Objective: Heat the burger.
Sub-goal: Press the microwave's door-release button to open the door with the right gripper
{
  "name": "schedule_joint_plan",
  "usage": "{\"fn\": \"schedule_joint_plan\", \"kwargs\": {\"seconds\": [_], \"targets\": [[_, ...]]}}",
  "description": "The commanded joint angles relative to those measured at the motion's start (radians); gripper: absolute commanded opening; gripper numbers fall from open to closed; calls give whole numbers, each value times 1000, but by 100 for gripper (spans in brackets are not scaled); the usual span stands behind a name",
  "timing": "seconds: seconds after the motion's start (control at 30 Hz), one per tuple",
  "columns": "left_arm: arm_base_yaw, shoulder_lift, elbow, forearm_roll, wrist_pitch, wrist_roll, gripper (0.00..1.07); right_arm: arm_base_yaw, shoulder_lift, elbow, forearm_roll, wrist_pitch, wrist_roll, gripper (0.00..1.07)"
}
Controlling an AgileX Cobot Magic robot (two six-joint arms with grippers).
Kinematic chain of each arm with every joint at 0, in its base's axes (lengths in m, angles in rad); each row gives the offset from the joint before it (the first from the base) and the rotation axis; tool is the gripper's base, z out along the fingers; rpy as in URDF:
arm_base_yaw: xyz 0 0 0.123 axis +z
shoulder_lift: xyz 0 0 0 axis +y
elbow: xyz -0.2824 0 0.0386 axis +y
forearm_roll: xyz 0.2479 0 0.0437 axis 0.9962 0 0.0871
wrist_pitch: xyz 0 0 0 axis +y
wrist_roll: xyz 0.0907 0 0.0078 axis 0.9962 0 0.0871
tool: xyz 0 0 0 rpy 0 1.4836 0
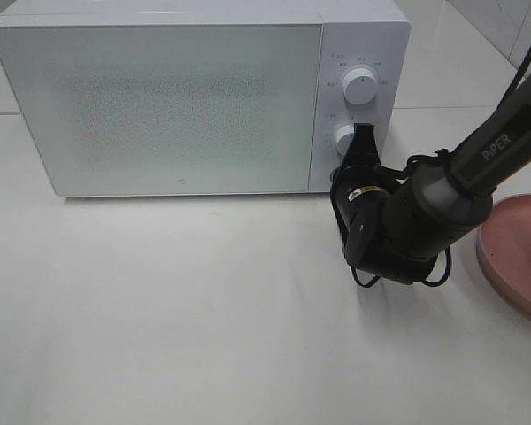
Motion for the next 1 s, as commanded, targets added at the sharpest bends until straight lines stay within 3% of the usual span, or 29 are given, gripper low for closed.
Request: {"fn": "schedule_joint_plan", "kwargs": {"seconds": [0.03, 0.23, 1.0], "targets": [[-6, 0, 0, -4, -5, 0, 102, -14, 13, -65, -13, -58, -26, 0], [-6, 0, 0, -4, -5, 0, 102, -25, 47, -136, 9, -79, -60, 0], [-6, 0, 0, -4, -5, 0, 102, -24, 15, -102, 28, -23, -116, 0]]}}
